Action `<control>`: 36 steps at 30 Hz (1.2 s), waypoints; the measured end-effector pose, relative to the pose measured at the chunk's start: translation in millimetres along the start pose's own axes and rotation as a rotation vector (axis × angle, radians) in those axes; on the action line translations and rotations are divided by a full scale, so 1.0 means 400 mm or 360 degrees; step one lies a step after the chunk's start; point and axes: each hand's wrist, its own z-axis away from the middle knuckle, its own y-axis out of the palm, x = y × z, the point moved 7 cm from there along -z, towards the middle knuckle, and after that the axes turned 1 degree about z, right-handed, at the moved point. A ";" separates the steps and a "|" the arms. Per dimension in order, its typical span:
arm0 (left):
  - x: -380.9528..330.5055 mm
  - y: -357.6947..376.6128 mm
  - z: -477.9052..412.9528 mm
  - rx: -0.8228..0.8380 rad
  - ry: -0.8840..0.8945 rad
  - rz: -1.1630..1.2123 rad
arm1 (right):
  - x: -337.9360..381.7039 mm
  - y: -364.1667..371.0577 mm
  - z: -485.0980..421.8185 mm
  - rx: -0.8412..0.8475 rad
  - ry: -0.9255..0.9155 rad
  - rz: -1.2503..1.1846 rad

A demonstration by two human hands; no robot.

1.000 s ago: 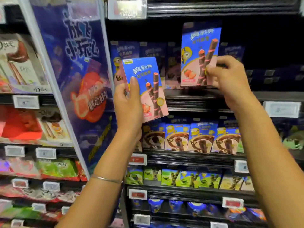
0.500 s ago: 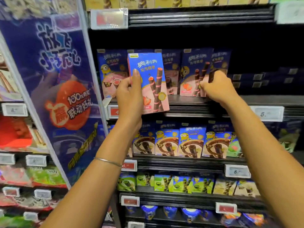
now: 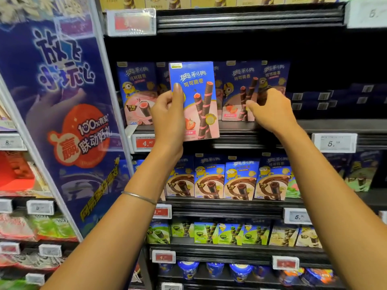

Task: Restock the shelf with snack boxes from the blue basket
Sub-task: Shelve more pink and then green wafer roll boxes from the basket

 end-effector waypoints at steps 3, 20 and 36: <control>0.008 0.019 0.000 0.0017 0.0002 -0.0004 | 0.043 -0.041 0.068 -0.0061 -0.0087 -0.0517; -0.045 0.285 -0.037 0.0215 0.1131 -0.1688 | -0.104 -0.173 0.047 0.0029 0.0087 -0.0884; -0.031 0.365 -0.111 0.0577 0.1042 -0.2538 | -0.183 -0.104 -0.080 -0.0059 0.0094 -0.0232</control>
